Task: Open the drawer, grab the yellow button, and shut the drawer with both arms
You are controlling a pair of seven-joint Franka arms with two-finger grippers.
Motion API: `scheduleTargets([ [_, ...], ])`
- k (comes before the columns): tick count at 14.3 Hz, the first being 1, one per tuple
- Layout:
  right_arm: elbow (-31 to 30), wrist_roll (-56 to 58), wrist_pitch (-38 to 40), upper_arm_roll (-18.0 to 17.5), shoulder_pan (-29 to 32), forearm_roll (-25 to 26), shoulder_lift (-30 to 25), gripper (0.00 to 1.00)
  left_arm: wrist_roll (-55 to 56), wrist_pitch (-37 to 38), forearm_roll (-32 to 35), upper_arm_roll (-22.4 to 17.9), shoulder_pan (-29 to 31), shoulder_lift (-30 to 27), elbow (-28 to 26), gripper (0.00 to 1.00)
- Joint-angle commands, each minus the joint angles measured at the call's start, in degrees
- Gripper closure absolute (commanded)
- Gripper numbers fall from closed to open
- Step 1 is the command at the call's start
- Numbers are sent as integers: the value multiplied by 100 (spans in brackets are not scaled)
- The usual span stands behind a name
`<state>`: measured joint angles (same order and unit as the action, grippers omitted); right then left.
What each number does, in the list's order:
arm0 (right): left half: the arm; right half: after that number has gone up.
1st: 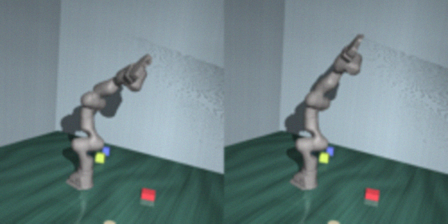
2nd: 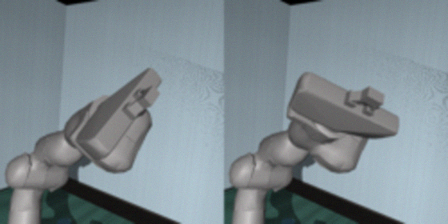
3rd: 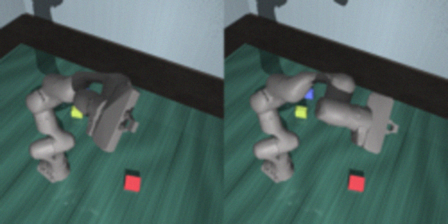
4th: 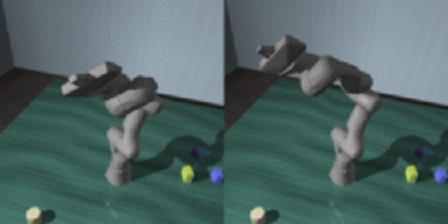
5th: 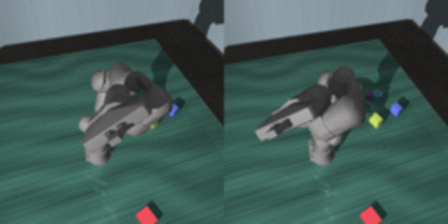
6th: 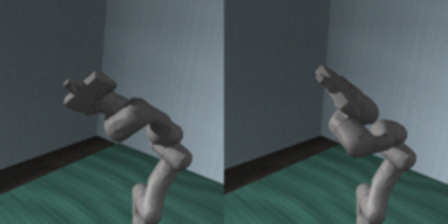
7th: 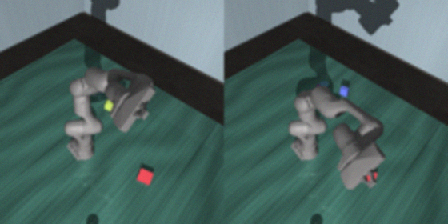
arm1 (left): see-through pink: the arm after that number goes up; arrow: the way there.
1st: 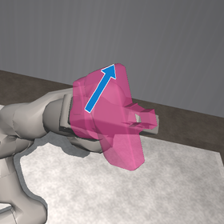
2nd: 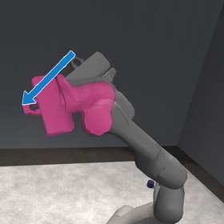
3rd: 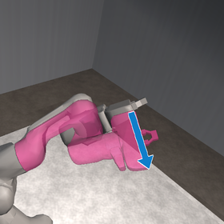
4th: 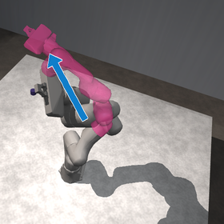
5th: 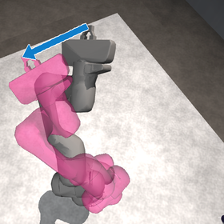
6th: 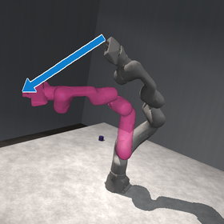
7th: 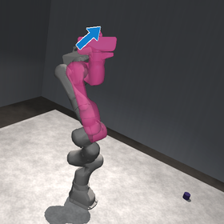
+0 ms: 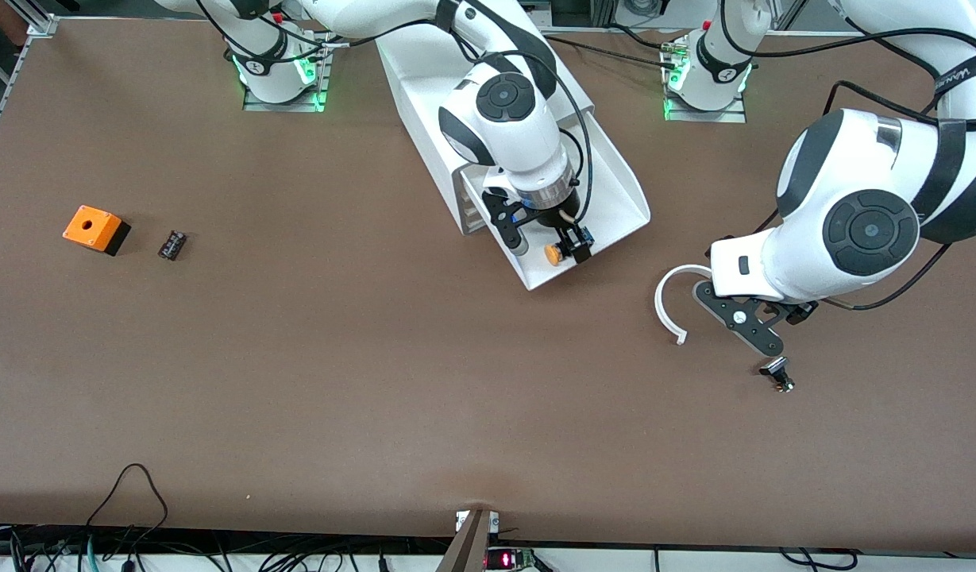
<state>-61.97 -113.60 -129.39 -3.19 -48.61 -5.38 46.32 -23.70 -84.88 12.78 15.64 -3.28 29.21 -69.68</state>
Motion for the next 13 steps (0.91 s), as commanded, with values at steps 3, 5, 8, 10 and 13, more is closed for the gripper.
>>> scheduleTargets([
  [3,290,-92,88,29,-43,-60,141,100,577,42,111,-9,-41,129,236,0],
  [5,352,-83,342,29,26,-104,88,100,690,42,102,0,-58,129,245,0],
  [8,843,48,1115,29,307,-227,27,100,2031,16,-605,18,11,120,175,0],
  [10,949,494,1476,29,483,-331,-148,100,3113,-342,-1110,-26,56,111,-53,0],
  [13,941,1162,1898,29,782,-569,-403,100,4168,-844,-1094,-9,-23,111,-334,0],
])
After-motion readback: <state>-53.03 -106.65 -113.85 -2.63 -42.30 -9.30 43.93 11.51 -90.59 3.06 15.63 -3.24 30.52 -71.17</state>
